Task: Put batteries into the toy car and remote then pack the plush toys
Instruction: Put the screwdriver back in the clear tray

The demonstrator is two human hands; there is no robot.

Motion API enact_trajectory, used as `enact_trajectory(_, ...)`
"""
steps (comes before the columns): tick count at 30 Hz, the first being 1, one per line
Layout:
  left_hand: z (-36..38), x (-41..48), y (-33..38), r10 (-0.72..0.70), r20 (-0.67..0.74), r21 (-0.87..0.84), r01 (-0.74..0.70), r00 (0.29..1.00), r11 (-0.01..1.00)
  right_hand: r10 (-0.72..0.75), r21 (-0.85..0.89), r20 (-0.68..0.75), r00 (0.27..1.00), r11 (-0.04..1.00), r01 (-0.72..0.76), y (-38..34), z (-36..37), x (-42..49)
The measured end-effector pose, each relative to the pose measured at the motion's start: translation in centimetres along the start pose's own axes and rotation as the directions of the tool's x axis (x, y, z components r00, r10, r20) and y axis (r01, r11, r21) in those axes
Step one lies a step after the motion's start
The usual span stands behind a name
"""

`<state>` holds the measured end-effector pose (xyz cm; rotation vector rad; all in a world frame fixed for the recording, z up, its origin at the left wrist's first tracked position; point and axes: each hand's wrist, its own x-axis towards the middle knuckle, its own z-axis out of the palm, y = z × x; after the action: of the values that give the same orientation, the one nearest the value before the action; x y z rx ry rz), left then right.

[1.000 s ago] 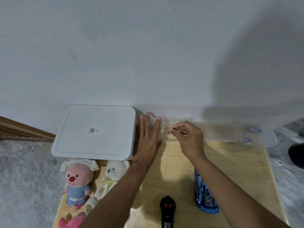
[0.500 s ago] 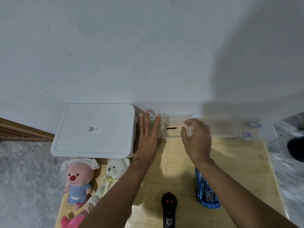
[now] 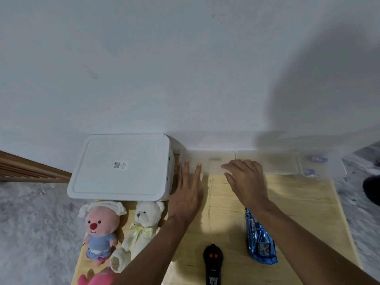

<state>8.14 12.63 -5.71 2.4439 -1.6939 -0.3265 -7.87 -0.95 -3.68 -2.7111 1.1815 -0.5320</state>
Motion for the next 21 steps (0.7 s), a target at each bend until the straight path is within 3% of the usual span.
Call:
enact_trajectory(6,-0.3,-0.2,0.3,-0.043,0.134,0.075,0.033,0.990,0.997,-0.015,-0.138,0.050,0.999,0.990,0.022,-0.6,0.4,-0.6)
enact_trajectory(10,-2.4,0.4,1.6,-0.092,0.231,0.116,0.066,0.969,0.991,0.058,-0.242,0.258,0.964,0.970,0.007,-2.1,-0.9,0.1)
enact_trajectory(13,-6.8,1.6,2.9,-0.053,0.280,0.022,0.049,0.958,0.999,0.172,-0.079,0.373,0.912,0.985,-0.154,-3.6,-3.1,1.6)
enact_trajectory(16,-12.2,3.0,2.2,0.018,0.026,-0.140,-0.015,0.999,0.990,0.211,0.239,0.334,0.919,0.924,-0.299,-5.2,-5.7,3.2)
enact_trajectory(18,-15.7,3.3,0.8,-0.064,-0.176,-0.170,0.034,0.982,0.985,0.189,0.381,0.352,0.917,0.866,-0.325,-6.8,-7.4,4.4)
enact_trajectory(21,-20.5,2.9,-2.4,-0.225,-0.272,-0.213,0.170,0.936,0.962,0.092,0.445,0.421,0.902,0.846,-0.294,-10.2,-10.0,6.2)
